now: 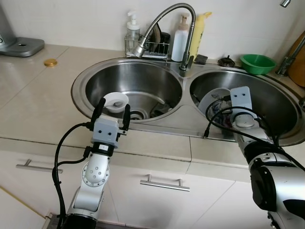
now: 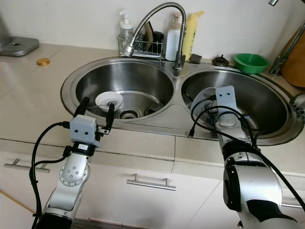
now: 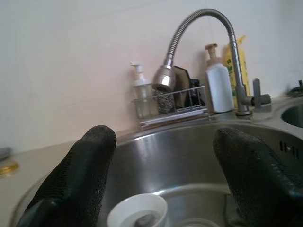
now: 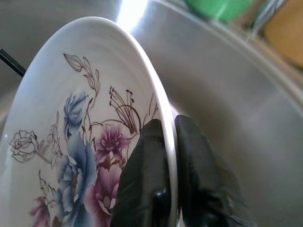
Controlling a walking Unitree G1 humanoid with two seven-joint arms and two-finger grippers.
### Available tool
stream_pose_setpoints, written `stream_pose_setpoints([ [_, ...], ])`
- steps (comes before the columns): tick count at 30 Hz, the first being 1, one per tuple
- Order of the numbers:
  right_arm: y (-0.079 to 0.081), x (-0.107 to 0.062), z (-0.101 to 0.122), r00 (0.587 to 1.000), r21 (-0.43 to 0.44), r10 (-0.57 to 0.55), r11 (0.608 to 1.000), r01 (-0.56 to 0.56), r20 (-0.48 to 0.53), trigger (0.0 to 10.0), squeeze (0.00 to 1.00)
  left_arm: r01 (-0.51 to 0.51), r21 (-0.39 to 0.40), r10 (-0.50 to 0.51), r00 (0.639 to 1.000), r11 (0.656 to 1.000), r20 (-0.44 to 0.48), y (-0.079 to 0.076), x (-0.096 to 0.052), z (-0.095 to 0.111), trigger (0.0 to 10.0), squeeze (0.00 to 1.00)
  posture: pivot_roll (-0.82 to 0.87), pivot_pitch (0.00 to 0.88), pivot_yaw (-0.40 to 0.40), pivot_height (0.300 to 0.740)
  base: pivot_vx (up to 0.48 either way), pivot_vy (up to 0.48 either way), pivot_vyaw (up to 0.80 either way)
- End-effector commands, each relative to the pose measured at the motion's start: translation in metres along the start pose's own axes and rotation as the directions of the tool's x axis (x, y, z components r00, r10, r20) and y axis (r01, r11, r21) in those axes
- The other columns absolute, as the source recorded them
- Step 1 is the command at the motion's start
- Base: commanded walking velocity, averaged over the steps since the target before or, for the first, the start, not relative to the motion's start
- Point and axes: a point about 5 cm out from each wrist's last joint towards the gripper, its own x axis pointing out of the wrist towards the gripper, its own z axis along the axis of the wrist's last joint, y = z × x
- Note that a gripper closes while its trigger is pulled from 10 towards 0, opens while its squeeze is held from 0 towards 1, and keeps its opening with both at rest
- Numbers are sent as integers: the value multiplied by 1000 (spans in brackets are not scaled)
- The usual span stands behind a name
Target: Kitchen organization
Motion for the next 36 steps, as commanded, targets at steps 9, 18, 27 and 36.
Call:
stream_pose_setpoints([
  [9,12,-7,-49,982,156,66,987,-38,-179,10000,1000,16,11,-16,1000,1000,-24,-1,1,-5,10000,0,131,0,-44,740,0,0,0],
  [18,-5,-4,-42,994,201,-29,978,50,-107,10000,1000,32,13,-32,999,999,-27,-2,-1,-6,10000,0,125,0,-35,740,0,0,0],
  [27,3,-16,12,930,237,-101,971,15,355,10000,0,25,1,-25,999,1000,-22,-1,0,-4,10000,0,126,0,-30,740,0,0,0],
  [36,36,-65,32,716,229,-43,959,-165,697,10000,0,4,-19,-3,1000,1000,3,3,-2,0,10000,0,124,0,-33,740,0,88,0],
])
